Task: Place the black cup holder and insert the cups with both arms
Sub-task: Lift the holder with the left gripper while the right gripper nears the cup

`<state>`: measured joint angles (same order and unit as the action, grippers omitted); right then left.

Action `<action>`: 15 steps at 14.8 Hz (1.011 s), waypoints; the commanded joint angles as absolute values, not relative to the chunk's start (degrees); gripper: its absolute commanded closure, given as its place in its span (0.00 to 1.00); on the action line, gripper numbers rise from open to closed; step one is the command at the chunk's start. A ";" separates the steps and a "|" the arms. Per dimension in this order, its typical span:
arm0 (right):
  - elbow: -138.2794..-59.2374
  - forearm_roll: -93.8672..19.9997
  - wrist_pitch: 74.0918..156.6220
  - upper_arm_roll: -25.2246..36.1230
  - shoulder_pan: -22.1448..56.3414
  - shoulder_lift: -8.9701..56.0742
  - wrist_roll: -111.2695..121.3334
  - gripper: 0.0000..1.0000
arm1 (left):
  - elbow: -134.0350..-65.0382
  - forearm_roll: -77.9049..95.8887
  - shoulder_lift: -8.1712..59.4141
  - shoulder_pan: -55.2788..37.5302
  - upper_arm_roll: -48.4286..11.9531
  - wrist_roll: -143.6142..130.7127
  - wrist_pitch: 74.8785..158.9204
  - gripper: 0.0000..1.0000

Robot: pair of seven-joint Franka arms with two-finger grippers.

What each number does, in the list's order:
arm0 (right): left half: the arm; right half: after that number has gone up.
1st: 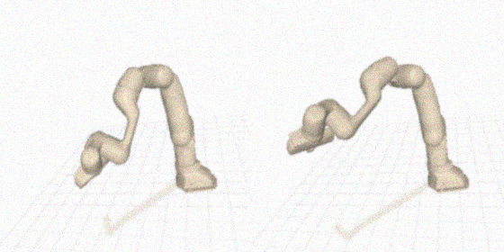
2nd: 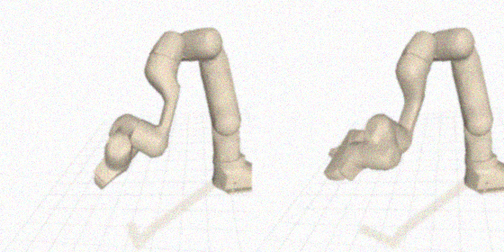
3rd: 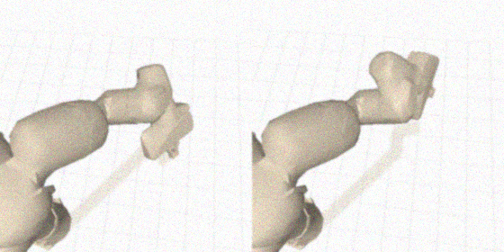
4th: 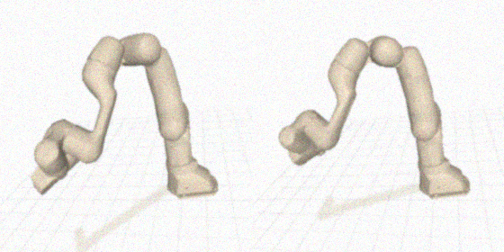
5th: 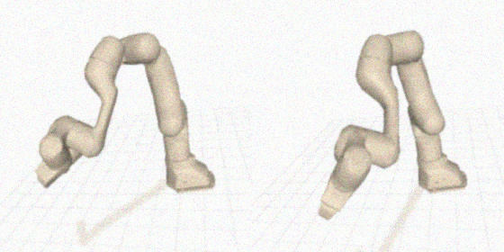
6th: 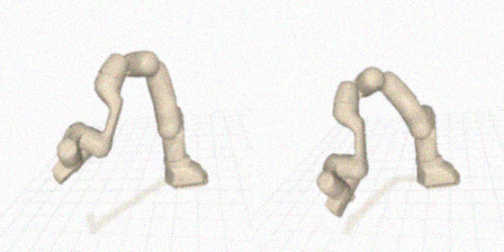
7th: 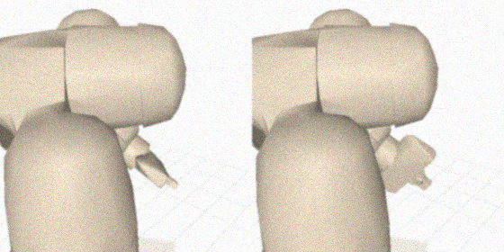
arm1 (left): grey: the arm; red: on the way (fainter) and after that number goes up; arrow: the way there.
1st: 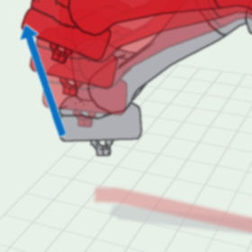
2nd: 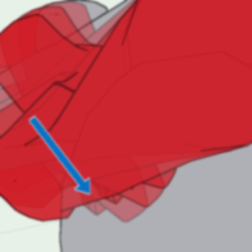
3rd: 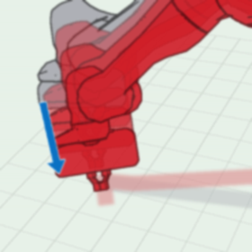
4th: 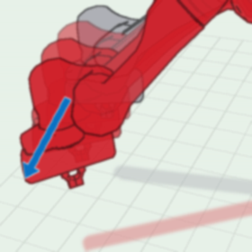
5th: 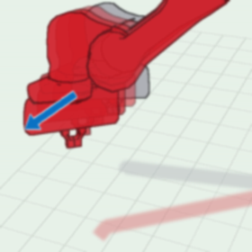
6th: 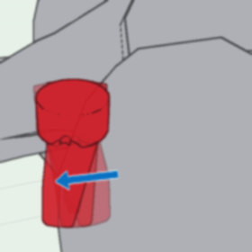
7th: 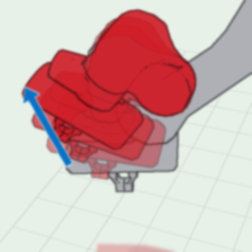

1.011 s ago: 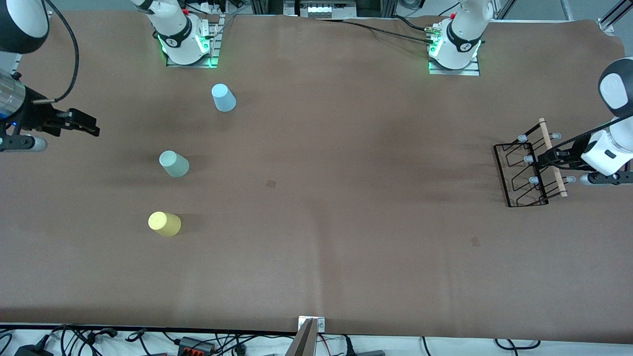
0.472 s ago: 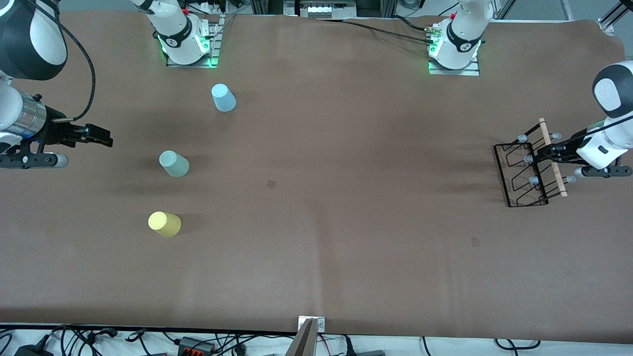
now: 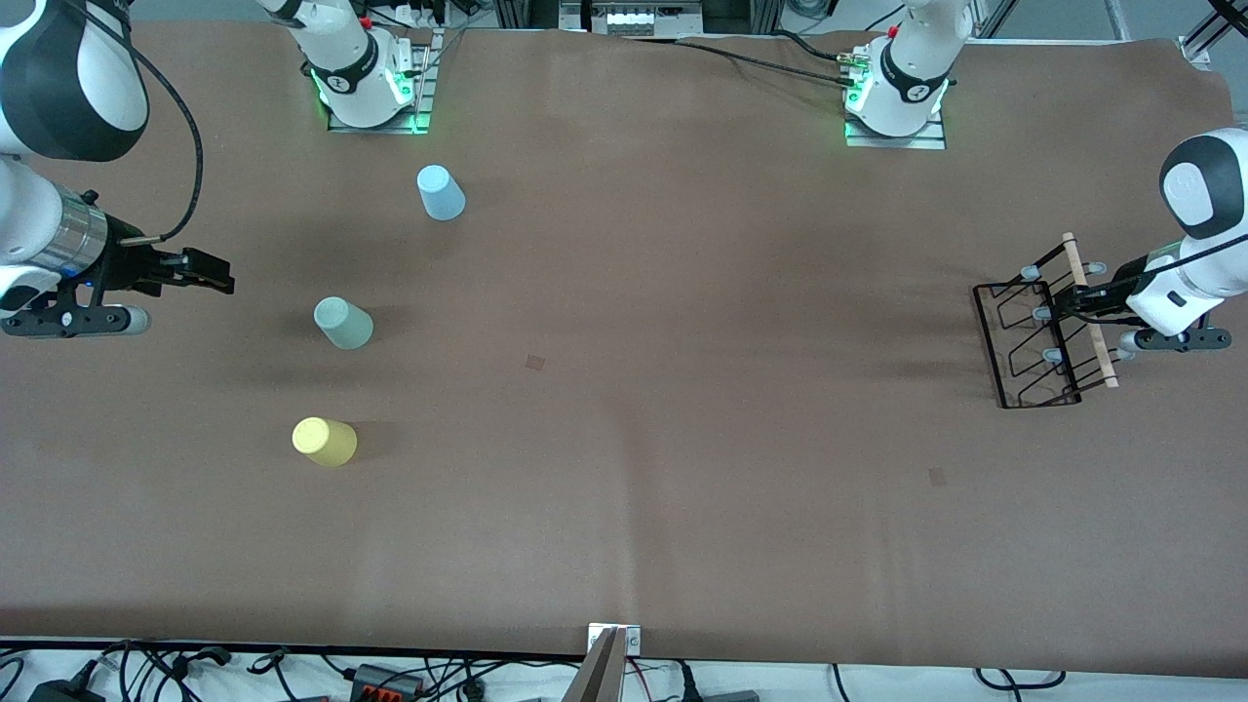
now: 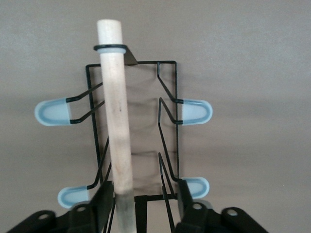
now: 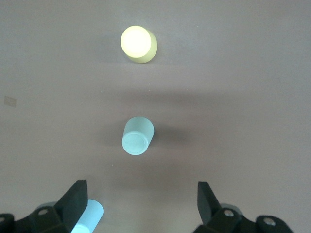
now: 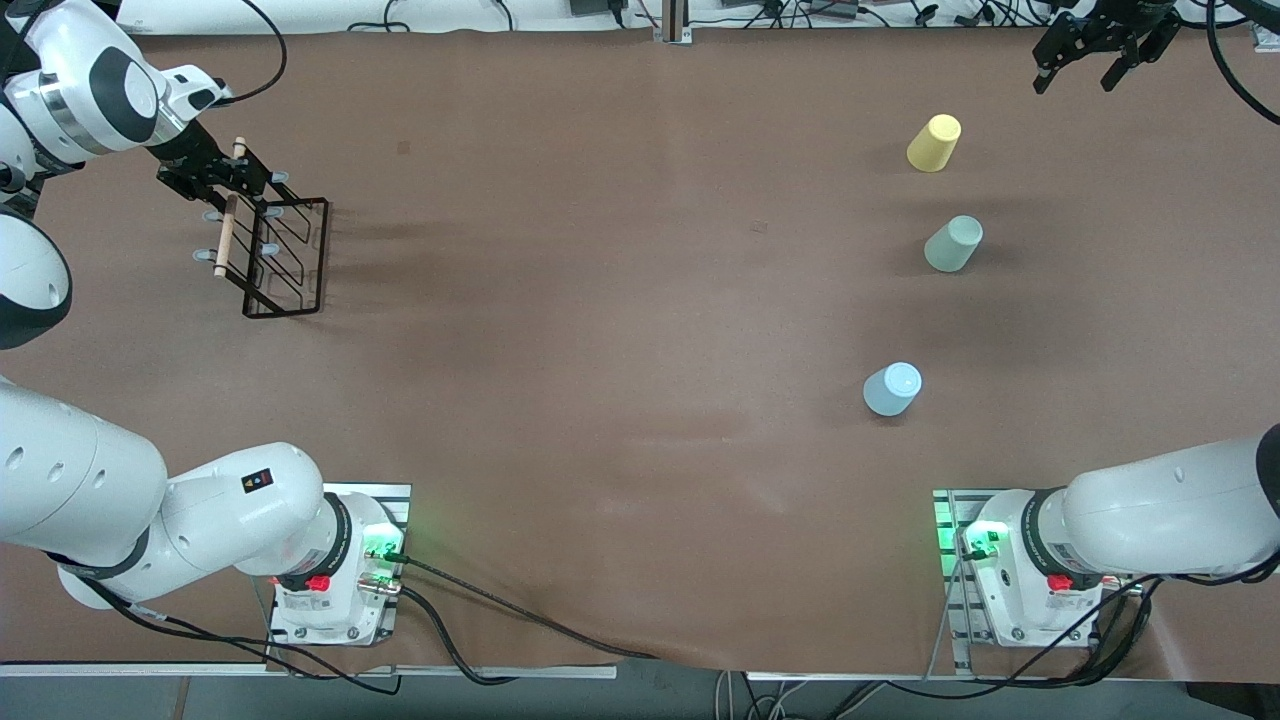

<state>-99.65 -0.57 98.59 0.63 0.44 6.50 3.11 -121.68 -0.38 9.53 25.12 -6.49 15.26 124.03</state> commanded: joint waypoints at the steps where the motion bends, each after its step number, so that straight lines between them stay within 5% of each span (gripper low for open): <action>1: -99.49 -1.23 98.53 0.62 1.84 7.90 2.99 0.00 | -121.73 0.26 9.32 25.75 -6.68 17.31 124.28 0.59; 8: -99.05 -1.06 97.73 0.62 4.04 12.56 3.34 0.00 | -121.55 0.26 9.67 26.89 -6.77 20.48 124.19 0.98; 15: -100.63 -0.44 100.55 0.62 4.48 18.97 2.64 0.00 | -114.54 0.35 9.49 25.67 -9.04 17.77 112.97 0.99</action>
<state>-100.02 -0.56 99.98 0.54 4.22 17.75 3.08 -119.27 -0.38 9.61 26.27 -7.51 18.68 119.06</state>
